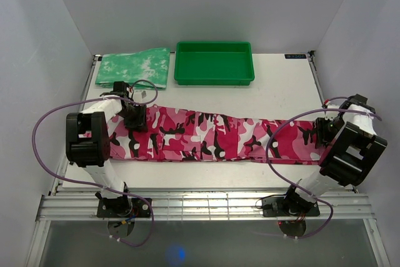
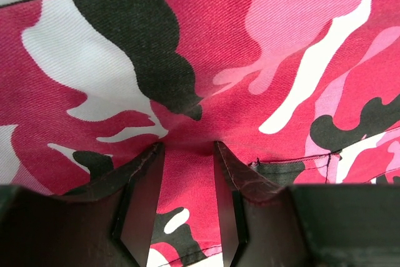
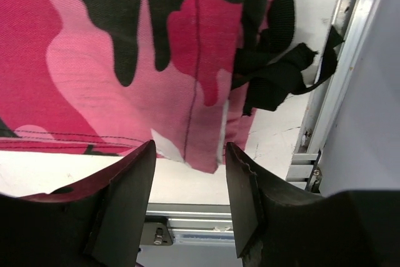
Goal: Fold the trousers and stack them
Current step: Fold the trousers
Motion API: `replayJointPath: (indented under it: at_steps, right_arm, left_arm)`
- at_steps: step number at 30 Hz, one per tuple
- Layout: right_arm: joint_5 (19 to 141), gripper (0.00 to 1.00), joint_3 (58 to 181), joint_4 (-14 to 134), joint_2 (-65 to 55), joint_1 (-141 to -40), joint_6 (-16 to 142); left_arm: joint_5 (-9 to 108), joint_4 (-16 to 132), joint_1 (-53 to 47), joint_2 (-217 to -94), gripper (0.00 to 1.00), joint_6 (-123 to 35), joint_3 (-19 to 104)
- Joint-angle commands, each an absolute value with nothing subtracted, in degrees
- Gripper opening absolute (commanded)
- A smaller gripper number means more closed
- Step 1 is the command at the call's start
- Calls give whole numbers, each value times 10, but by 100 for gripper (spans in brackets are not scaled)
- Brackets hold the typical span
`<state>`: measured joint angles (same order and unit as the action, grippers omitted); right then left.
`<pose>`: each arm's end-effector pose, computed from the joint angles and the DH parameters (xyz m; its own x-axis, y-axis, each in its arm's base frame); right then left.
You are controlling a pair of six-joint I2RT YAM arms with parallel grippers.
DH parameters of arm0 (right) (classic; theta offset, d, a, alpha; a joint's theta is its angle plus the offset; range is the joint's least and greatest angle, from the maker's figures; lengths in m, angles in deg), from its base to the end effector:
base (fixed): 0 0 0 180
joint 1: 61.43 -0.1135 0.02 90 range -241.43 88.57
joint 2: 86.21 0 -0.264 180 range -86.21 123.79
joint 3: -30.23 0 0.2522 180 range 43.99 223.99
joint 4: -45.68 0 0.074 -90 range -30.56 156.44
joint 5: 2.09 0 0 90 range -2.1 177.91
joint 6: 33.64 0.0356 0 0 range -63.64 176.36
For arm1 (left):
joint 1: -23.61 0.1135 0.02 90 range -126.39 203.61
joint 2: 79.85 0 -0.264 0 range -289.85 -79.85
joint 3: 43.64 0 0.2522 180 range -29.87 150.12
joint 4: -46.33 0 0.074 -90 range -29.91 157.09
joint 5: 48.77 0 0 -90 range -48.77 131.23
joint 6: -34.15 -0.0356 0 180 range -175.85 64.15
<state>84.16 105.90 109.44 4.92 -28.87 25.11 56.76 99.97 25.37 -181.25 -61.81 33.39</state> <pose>0.2446 -0.1534 0.2026 -0.9811 0.0123 -0.1932 0.0208 0.9989 -0.0421 0.3245 0.0004 0.1623 -0.9697 0.0703 -0.2338 0.1274 0.9626 -0.2389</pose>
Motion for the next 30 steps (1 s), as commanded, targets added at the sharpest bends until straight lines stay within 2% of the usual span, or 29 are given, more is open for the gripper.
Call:
replayJointPath:
  at_steps: [1, 9, 10, 11, 14, 15, 22, 30]
  right_arm:
    - [847, 54, 1045, 1072, 54, -278, 252]
    - [838, 54, 1044, 1067, 83, -272, 264]
    - [834, 50, 1045, 1073, 90, -272, 265]
    - [831, 38, 1047, 1076, 92, -272, 266]
    - [833, 18, 1060, 1092, 94, -269, 260]
    - [836, 8, 1066, 1096, 93, -266, 258]
    - [846, 8, 1128, 1168, 66, -208, 211]
    - [873, 8, 1053, 1102, 108, -200, 208]
  left_arm:
    - [464, 974, 264, -1845, 50, -647, 319]
    - [469, 974, 264, -1850, 50, -646, 316]
    - [469, 974, 264, -1850, 50, -646, 316]
    - [469, 973, 264, -1849, 50, -645, 316]
    - [469, 971, 264, -1848, 50, -644, 315]
    - [468, 970, 264, -1847, 50, -644, 313]
    - [462, 964, 264, -1845, 50, -646, 302]
    - [469, 965, 264, -1843, 52, -645, 298]
